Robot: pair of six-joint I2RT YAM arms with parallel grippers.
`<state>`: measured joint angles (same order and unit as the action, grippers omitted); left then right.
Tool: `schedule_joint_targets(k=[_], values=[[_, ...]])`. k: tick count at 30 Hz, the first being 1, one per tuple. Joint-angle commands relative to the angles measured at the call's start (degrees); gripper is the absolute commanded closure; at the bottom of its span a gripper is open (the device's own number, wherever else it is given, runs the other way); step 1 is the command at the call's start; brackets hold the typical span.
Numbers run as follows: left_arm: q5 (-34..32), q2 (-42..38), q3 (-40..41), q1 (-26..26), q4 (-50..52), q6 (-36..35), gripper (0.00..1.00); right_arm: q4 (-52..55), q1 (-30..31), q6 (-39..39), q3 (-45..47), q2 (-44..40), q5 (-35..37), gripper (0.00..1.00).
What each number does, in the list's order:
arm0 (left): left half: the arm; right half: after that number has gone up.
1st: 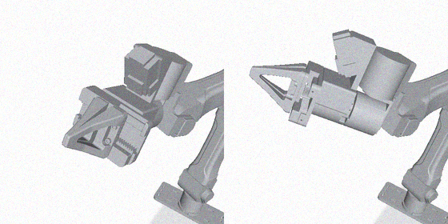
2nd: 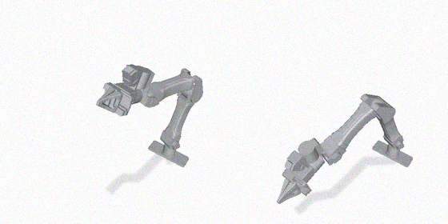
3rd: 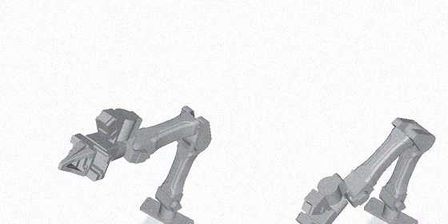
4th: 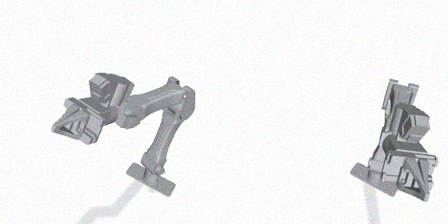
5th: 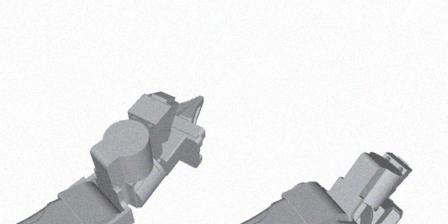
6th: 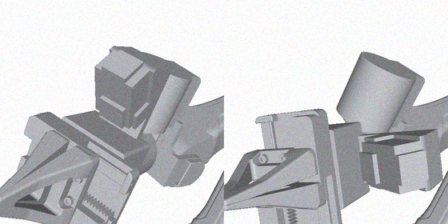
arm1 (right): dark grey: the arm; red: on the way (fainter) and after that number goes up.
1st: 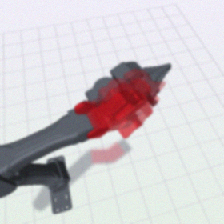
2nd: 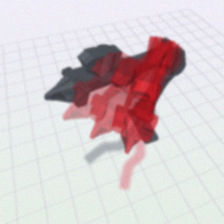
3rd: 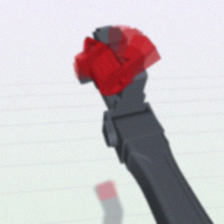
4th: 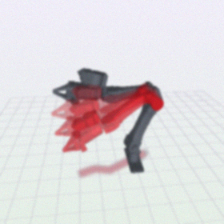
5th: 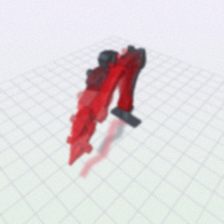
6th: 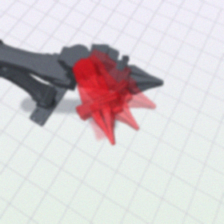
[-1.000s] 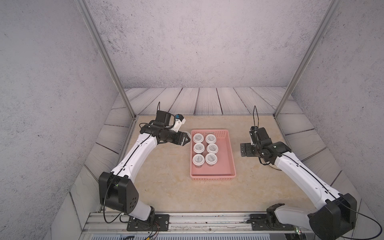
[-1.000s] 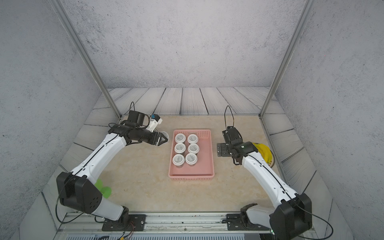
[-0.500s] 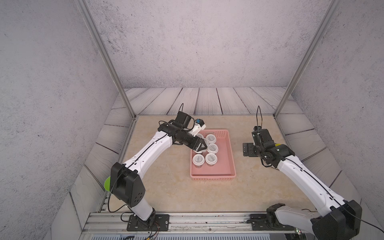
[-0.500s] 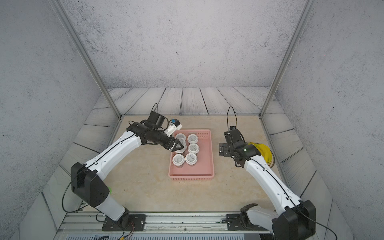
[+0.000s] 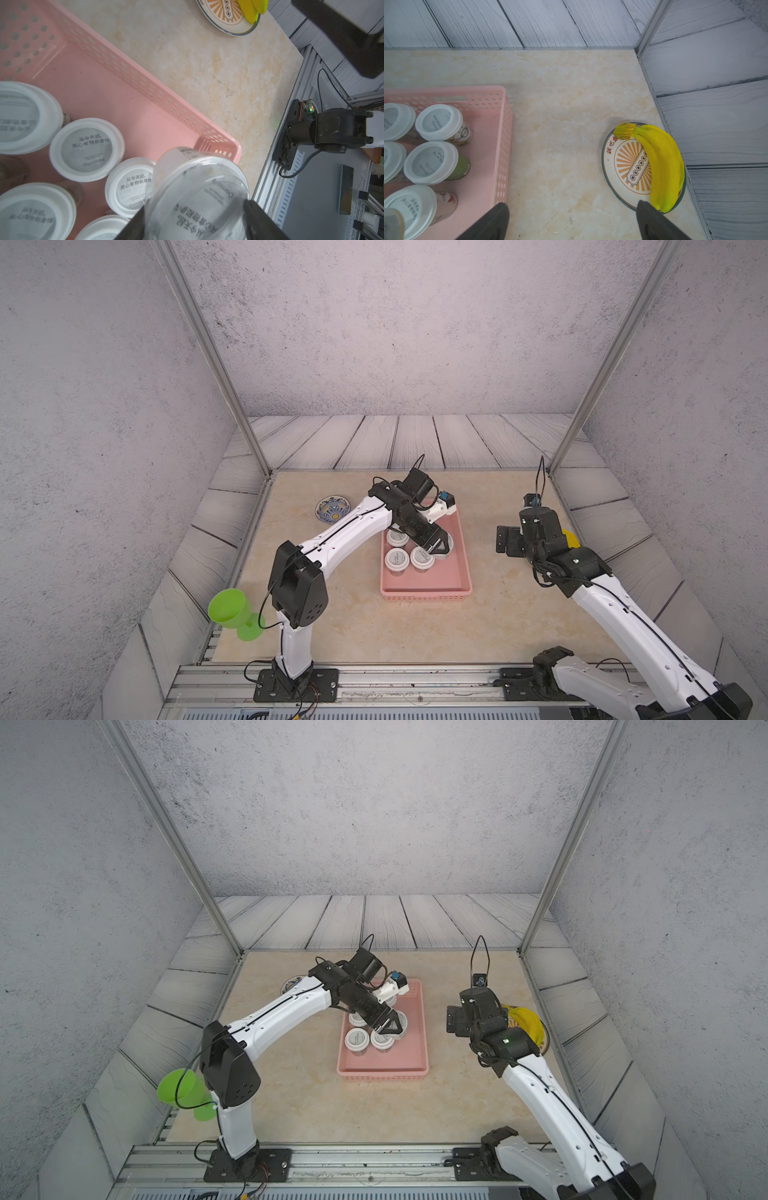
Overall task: Put the yogurt in the basket
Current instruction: Place the yogurt in the basket.
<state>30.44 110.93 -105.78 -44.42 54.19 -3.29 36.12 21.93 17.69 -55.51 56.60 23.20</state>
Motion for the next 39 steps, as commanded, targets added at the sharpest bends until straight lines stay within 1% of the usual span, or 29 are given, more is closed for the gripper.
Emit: schedule_joint_targets(k=[1,6,10,20,23,33,39], values=[[-1.7,3.1,-3.1,-1.7,3.6,-1.5,0.34,-1.9,-0.2,-0.5,0.8,-2.1,2.4,0.00],[-3.1,7.4,-6.7,-3.5,4.7,-2.0,0.34,-1.9,-0.1,-0.6,1.1,-2.7,2.7,0.00],[-3.0,10.5,-9.2,-3.8,5.4,-1.9,0.34,-2.1,-0.2,-0.6,1.0,-2.3,1.6,0.00],[-3.0,16.3,-12.4,-4.2,5.9,-1.8,0.34,-2.0,-0.2,-0.5,1.1,-2.2,2.0,0.00],[-3.1,17.5,-12.8,-4.3,5.9,-1.9,0.34,-2.4,-0.2,-0.5,1.1,-2.0,1.0,0.00],[-4.6,20.3,-13.2,-4.7,6.4,-3.0,0.34,-2.2,-0.2,-0.4,1.1,-2.1,1.3,0.00],[-4.4,21.4,-12.9,-4.8,5.7,-2.9,0.34,-2.4,-0.2,-0.4,1.2,-2.0,1.2,0.00]])
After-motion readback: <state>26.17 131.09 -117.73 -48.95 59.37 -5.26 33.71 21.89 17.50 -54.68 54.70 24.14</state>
